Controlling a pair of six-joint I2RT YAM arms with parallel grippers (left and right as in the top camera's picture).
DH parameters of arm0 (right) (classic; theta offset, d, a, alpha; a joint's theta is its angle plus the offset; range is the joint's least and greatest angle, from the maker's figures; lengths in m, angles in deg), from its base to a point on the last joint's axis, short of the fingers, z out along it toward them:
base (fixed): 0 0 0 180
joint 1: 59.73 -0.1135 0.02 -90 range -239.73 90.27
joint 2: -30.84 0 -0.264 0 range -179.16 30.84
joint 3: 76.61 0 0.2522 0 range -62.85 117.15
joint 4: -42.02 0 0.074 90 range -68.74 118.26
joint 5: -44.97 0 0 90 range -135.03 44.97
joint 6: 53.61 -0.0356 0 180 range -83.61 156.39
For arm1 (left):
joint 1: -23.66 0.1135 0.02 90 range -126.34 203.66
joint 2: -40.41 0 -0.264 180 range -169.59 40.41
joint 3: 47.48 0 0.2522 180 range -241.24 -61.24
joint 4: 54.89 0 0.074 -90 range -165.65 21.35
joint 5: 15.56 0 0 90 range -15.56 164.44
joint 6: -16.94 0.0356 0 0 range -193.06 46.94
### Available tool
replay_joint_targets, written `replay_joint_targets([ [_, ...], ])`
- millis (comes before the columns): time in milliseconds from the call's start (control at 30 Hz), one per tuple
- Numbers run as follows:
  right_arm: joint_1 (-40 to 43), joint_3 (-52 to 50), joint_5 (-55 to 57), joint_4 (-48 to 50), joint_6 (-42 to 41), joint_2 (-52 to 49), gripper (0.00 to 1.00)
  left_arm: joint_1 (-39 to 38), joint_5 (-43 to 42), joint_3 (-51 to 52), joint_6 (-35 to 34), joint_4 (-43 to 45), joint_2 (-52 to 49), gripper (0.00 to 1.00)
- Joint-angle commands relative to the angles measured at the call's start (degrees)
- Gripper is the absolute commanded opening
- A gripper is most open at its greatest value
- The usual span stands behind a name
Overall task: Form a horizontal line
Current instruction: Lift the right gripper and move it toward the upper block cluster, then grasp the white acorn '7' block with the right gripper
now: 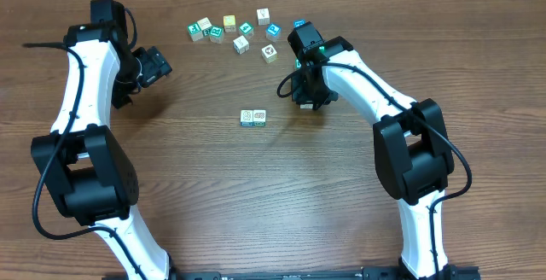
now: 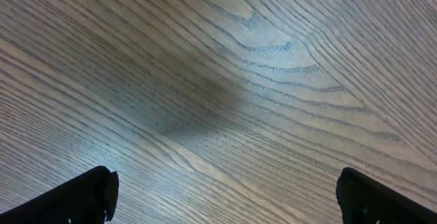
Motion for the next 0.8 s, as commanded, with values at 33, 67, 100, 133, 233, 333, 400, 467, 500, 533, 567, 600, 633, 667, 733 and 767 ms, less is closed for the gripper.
replay_joint_targets([
  [33,-0.3,-0.2,-0.6,-0.2,-0.7,-0.1,0.26,0.0,0.3,-1.2,0.5,-0.1,0.0,1.00],
  [67,-0.3,-0.2,-0.7,-0.1,-0.7,-0.1,0.24,0.0,0.3,-1.2,0.5,-0.1,0.0,1.00],
  [100,-0.3,-0.2,-0.7,0.1,-0.7,0.0,0.23,0.0,0.3,-1.2,0.5,-0.1,0.0,1.00],
  [133,-0.3,0.0,-0.7,0.3,-0.7,0.0,0.21,0.0,0.3,-1.2,0.5,-0.1,0.0,1.00],
  [233,-0.3,1.5,-0.7,-0.5,-0.9,0.4,0.20,0.0,0.3,-1.2,0.5,-0.1,0.0,1.00],
  [333,-0.5,3.2,-1.0,-2.5,-2.2,1.4,0.20,0.0,0.3,-1.2,0.5,-0.1,0.0,1.00],
  [400,-0.9,3.5,-1.0,-3.0,-2.2,2.3,0.20,0.0,0.4,-1.2,0.5,-0.1,0.0,1.00],
  [467,-1.6,3.5,-1.0,-3.3,-2.3,2.7,0.20,0.0,0.3,-1.2,0.5,-0.1,0.0,1.00],
  [500,-2.1,3.5,-0.9,-3.4,-2.5,2.8,0.20,0.0,0.3,-1.2,0.5,-0.1,0.0,1.00],
  [533,-2.6,3.5,-0.9,-3.6,-3.1,2.8,0.20,0.0,0.3,-1.2,0.5,-0.1,0.0,1.00],
  [567,-3.1,3.5,-0.9,-3.7,-3.6,2.8,0.21,0.0,0.4,-1.2,0.5,-0.1,0.0,1.00],
  [600,-3.6,3.5,-0.9,-3.8,-4.3,2.8,0.21,0.0,0.3,-1.2,0.5,-0.1,0.0,1.00],
  [633,-4.0,3.5,-0.9,-3.8,-4.9,2.8,0.21,0.0,0.3,-1.2,0.5,-0.1,0.0,1.00],
  [667,-4.5,3.5,-0.9,-3.8,-6.1,2.8,0.21,0.0,0.3,-1.2,0.5,-0.1,0.0,1.00],
  [733,-5.2,3.5,-0.9,-3.9,-8.2,2.8,0.21,0.0,0.3,-1.2,0.5,-0.1,0.0,1.00],
  [767,-5.7,3.5,-0.9,-3.8,-9.2,2.8,0.21,0.0,0.3,-1.2,0.5,-0.1,0.0,1.00],
])
